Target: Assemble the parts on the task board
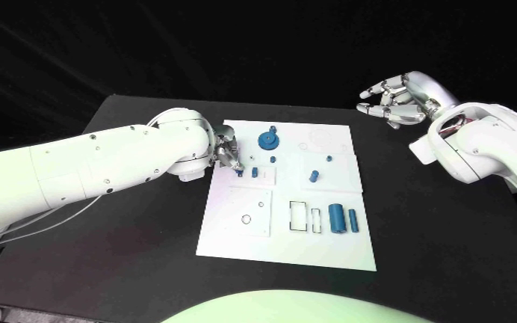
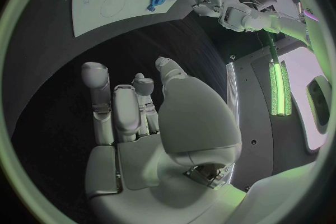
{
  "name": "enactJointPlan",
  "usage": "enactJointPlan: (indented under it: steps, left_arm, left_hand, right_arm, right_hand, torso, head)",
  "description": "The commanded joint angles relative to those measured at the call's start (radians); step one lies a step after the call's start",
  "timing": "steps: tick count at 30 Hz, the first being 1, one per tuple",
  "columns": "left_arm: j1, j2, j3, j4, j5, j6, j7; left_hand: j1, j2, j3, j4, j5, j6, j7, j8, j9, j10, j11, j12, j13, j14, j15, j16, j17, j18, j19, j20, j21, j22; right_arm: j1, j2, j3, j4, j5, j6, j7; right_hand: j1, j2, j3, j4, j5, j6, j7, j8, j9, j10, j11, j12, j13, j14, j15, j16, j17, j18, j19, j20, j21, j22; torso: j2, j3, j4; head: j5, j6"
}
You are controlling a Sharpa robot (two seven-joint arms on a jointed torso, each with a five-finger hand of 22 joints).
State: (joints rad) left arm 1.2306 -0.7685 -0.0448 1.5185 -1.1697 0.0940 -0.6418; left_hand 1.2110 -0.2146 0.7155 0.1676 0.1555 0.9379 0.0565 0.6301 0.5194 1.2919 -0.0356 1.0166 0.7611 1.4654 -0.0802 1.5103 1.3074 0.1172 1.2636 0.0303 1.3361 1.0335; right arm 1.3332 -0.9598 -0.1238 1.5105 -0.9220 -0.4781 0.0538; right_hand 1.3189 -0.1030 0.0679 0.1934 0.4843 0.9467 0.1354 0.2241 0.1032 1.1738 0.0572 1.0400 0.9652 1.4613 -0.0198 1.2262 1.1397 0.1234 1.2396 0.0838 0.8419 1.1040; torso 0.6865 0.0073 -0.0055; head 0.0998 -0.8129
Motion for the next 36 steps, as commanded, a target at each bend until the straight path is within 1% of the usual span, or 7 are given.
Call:
enactJointPlan:
  steps: [1,7,15,24,27,34,36]
  left_arm:
    - [-0.002,0.0,-0.001,0.005,0.0,0.042,-0.001]
    - [-0.002,-0.002,-0.001,0.009,0.001,0.049,-0.002]
    - [-0.002,-0.003,-0.001,0.011,0.002,0.052,-0.002]
    - [-0.002,-0.002,-0.001,0.008,0.002,0.059,-0.004]
    - [-0.002,-0.002,-0.001,0.007,0.002,0.063,-0.005]
    - [-0.002,0.0,-0.001,0.002,0.002,0.071,-0.007]
    - [-0.002,0.0,-0.001,0.001,0.003,0.073,-0.007]
  left_hand:
    - [0.002,0.011,0.097,-0.093,0.002,0.026,-0.019,0.007,0.025,0.01,0.001,0.007,0.004,0.083,-0.007,0.007,0.184,-0.009,0.006,-0.003,0.006,0.002]
    - [0.001,0.011,0.098,-0.093,0.002,0.027,-0.02,0.008,0.025,0.012,0.0,0.009,0.007,0.083,-0.008,0.007,0.184,-0.009,0.006,-0.003,0.006,0.001]
    - [0.0,0.011,0.098,-0.093,0.002,0.027,-0.02,0.008,0.025,0.013,0.0,0.011,0.008,0.083,-0.008,0.007,0.184,-0.01,0.007,-0.003,0.007,0.003]
    - [-0.009,0.013,0.097,-0.09,0.001,0.031,-0.022,0.012,0.025,0.019,-0.002,0.019,0.018,0.083,-0.009,0.007,0.184,-0.01,0.009,-0.004,0.008,0.006]
    - [-0.021,0.016,0.093,-0.084,0.001,0.035,-0.024,0.014,0.024,0.025,-0.003,0.026,0.027,0.083,-0.01,0.007,0.185,-0.01,0.009,-0.005,0.008,0.006]
    - [-0.085,0.024,0.058,-0.043,-0.001,0.051,-0.035,0.02,0.016,0.041,-0.01,0.051,0.062,0.084,-0.015,0.007,0.185,-0.011,0.01,-0.009,0.008,0.008]
    - [-0.097,0.026,0.049,-0.035,-0.001,0.055,-0.037,0.02,0.014,0.042,-0.011,0.055,0.067,0.084,-0.016,0.007,0.185,-0.011,0.012,-0.011,0.008,0.009]
  right_arm:
    - [0.0,0.0,0.0,0.001,-0.008,0.01,0.004]
    - [0.0,0.0,0.0,0.001,-0.008,0.01,0.004]
    - [0.0,0.0,0.0,0.001,-0.008,0.01,0.004]
    - [0.0,0.0,0.0,0.001,-0.008,0.01,0.004]
    - [0.0,0.0,0.0,0.001,-0.008,0.01,0.004]
    - [0.0,0.0,0.0,0.001,-0.008,0.01,0.004]
    - [0.0,-0.001,0.0,0.001,-0.008,0.009,0.004]
  right_hand:
    - [0.003,0.006,0.0,0.003,0.006,0.007,0.001,0.005,-0.001,-0.004,-0.006,0.004,-0.001,0.008,-0.002,-0.004,0.001,0.018,0.007,0.003,-0.005,0.0]
    - [0.003,0.006,0.0,0.003,0.006,0.007,0.001,0.005,-0.001,-0.004,-0.006,0.004,-0.001,0.008,-0.002,-0.004,0.001,0.018,0.007,0.003,-0.005,0.0]
    - [0.003,0.005,0.001,0.003,0.009,0.007,0.001,0.005,-0.001,-0.003,-0.006,0.004,-0.001,0.008,-0.002,-0.004,0.001,0.018,0.008,0.003,-0.004,0.001]
    - [0.003,0.005,0.001,0.003,0.009,0.007,0.001,0.005,-0.001,-0.003,-0.006,0.004,-0.001,0.008,-0.002,-0.004,0.001,0.018,0.008,0.003,-0.004,0.001]
    - [0.003,0.005,0.001,0.003,0.009,0.007,0.001,0.005,-0.001,-0.003,-0.006,0.004,-0.001,0.008,-0.002,-0.004,0.001,0.018,0.008,0.003,-0.004,0.001]
    - [0.003,0.005,0.001,0.003,0.009,0.007,0.001,0.005,-0.001,-0.003,-0.006,0.004,-0.001,0.008,-0.002,-0.004,0.001,0.018,0.008,0.003,-0.004,0.001]
    - [0.003,0.005,0.001,0.003,0.009,0.007,0.001,0.005,-0.001,-0.003,-0.006,0.004,-0.001,0.008,-0.002,-0.004,0.001,0.018,0.008,0.003,-0.004,0.001]
  torso:
    - [0.0,0.0002,0.0]
    - [0.0,0.0,0.0]
    - [0.0,-0.0005,-0.0002]
    - [0.0,0.0002,-0.0002]
    - [0.0,0.0001,-0.0005]
    - [0.0,0.0007,-0.0009]
    - [0.0,0.0003,-0.0005]
  head:
    - [0.001,0.0]
    - [0.0,0.0]
    - [0.001,-0.002]
    - [0.001,-0.002]
    - [0.002,-0.003]
    - [0.003,-0.004]
    - [0.002,-0.004]
